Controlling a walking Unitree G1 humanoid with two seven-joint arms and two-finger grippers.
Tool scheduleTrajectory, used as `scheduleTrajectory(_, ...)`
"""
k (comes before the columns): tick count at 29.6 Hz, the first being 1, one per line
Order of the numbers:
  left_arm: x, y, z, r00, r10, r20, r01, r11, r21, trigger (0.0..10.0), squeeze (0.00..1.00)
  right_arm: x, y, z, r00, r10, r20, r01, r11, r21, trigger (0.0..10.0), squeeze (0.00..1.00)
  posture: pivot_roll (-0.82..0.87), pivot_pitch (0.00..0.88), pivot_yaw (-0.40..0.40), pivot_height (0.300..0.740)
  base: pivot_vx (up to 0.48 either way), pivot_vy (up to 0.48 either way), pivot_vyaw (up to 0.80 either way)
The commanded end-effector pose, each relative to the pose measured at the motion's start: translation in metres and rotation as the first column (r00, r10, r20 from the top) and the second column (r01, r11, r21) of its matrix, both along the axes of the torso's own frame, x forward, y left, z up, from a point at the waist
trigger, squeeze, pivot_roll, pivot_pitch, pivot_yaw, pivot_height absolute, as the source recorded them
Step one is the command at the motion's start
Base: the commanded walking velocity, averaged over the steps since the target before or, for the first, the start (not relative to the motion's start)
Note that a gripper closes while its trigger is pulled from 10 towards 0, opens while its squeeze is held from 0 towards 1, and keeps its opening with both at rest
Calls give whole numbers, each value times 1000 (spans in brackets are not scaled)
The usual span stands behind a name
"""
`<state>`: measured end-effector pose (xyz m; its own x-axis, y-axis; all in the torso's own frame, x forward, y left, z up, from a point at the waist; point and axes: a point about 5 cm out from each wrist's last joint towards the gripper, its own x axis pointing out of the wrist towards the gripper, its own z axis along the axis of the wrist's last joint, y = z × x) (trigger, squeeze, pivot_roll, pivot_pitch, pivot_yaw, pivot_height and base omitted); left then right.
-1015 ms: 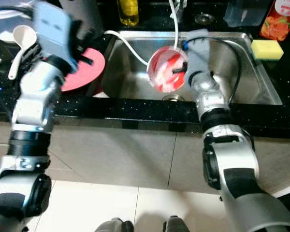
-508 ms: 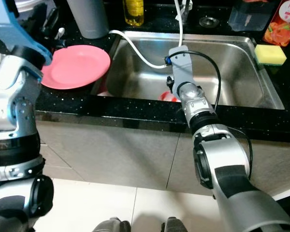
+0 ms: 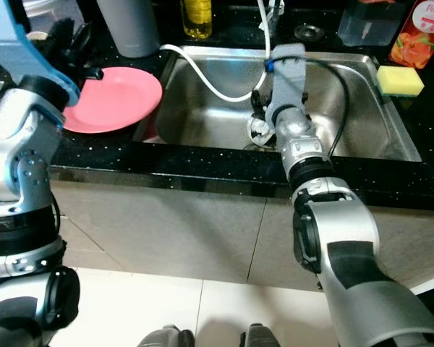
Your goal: Kitchen organization
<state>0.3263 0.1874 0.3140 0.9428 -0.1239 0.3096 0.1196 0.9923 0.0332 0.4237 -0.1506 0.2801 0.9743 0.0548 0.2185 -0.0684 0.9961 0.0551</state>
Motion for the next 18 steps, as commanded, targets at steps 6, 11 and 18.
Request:
scheduleTrajectory(6, -20, 31, -23, 986, 107, -131, -12, 816, 578, 10000, 0, -19, -21, 19, 981, 2, 191, -21, 995, 99, 10000, 0, 24, 153, 55, 740, 0, 0, 0)
scheduleTrajectory(11, -33, 37, -32, 982, 97, -162, 70, 611, 788, 10000, 0, -26, -36, 20, 975, -48, 217, 21, 992, 127, 10000, 0, 22, 153, 63, 740, 0, 0, 0)
scheduleTrajectory(18, -46, 26, -42, 965, 17, -262, 216, 514, 830, 10000, 0, -33, -42, 18, 973, -66, 223, 37, 990, 134, 10000, 0, 20, 150, 68, 740, 0, 0, 0)
